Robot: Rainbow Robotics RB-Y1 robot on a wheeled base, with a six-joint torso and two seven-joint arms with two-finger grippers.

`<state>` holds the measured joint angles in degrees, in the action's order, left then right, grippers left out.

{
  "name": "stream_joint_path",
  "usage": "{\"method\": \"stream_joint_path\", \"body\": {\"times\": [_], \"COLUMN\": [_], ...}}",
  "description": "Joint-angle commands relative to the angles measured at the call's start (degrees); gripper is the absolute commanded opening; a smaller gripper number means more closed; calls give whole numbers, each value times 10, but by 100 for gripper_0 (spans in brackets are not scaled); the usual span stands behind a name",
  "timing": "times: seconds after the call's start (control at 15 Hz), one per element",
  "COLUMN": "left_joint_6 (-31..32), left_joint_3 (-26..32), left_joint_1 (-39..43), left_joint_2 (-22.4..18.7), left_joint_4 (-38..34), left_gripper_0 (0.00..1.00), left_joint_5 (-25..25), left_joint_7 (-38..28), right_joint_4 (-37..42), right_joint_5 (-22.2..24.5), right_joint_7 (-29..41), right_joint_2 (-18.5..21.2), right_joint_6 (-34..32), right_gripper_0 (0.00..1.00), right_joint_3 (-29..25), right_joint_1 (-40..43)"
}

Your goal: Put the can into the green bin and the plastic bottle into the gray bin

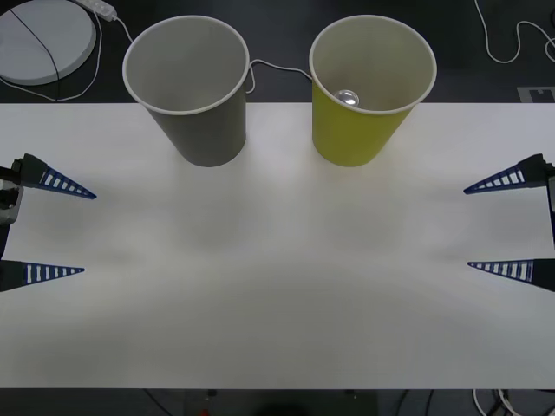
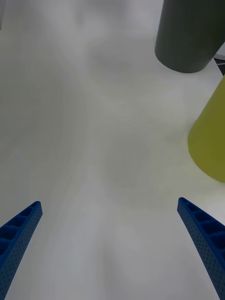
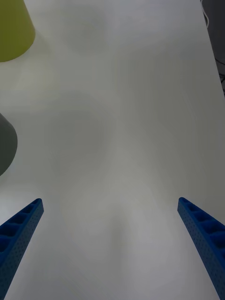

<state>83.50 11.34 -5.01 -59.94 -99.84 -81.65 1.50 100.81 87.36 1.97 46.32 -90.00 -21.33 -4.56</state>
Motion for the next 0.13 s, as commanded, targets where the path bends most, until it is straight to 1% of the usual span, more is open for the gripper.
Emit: {"method": "stream_joint_path", "body": {"times": [0.07, 0.13], "left_joint_6": [0, 0], "left_joint_3": [0, 0], "left_joint_1": [0, 0], "left_joint_2": [0, 0], "left_joint_4": [0, 0], "left_gripper_0": [100, 100], "left_joint_5": [0, 0], "left_joint_7": [0, 0], "right_joint_4": [0, 0], "right_joint_5": [2, 2], "right_joint_7": [0, 0], "right_joint_2": [-1, -1], "right_joint_6": [0, 0], "right_gripper_0": [100, 100], "right_joint_3": [1, 1], "right_joint_1": [1, 1]}}
